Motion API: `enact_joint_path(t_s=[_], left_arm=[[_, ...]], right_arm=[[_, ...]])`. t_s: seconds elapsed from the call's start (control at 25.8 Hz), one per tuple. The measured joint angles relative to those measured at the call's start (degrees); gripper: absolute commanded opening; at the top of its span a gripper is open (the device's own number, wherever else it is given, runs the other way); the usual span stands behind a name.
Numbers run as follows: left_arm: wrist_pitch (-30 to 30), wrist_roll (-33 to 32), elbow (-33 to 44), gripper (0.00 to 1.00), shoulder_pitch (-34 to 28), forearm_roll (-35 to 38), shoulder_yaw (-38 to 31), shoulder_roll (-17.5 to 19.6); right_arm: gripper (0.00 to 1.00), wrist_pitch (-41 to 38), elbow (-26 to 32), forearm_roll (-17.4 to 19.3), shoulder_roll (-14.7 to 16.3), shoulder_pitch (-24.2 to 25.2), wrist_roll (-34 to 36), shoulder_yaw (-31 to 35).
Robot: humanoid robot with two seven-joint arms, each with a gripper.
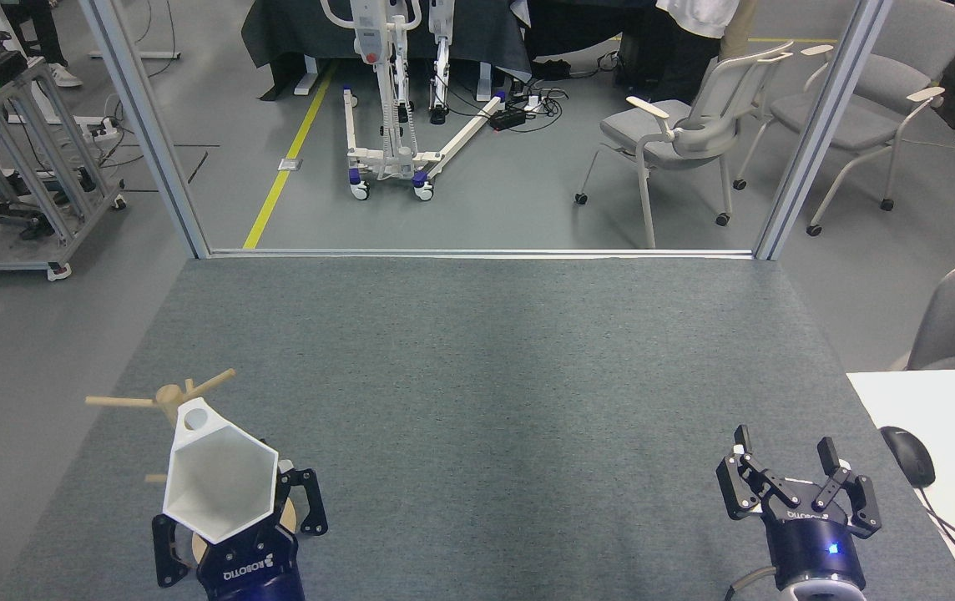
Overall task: Hang cup on storage rack
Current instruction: 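Carry the cup with the left gripper toward the wooden mug tree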
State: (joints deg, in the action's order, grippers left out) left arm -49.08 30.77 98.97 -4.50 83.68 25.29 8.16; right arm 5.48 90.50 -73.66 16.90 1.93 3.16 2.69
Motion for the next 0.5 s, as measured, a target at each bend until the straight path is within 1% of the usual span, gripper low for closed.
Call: enact_joint_path(t_s=[0.19, 0.5], left_arm=[[6.2, 0.0, 0.0, 0.00, -0.1, 0.1, 0.4, 0.0], [18.1, 0.3, -0.3, 0.01, 0.0, 0.5, 0.1, 0.4]], right_arm=[[0.99, 0.0, 0.0, -0.1, -0.3, 0.0, -0.1, -0.5], [0.99, -0.2, -0.1, -0.3, -0.2, 0.1, -0.3, -0.8]])
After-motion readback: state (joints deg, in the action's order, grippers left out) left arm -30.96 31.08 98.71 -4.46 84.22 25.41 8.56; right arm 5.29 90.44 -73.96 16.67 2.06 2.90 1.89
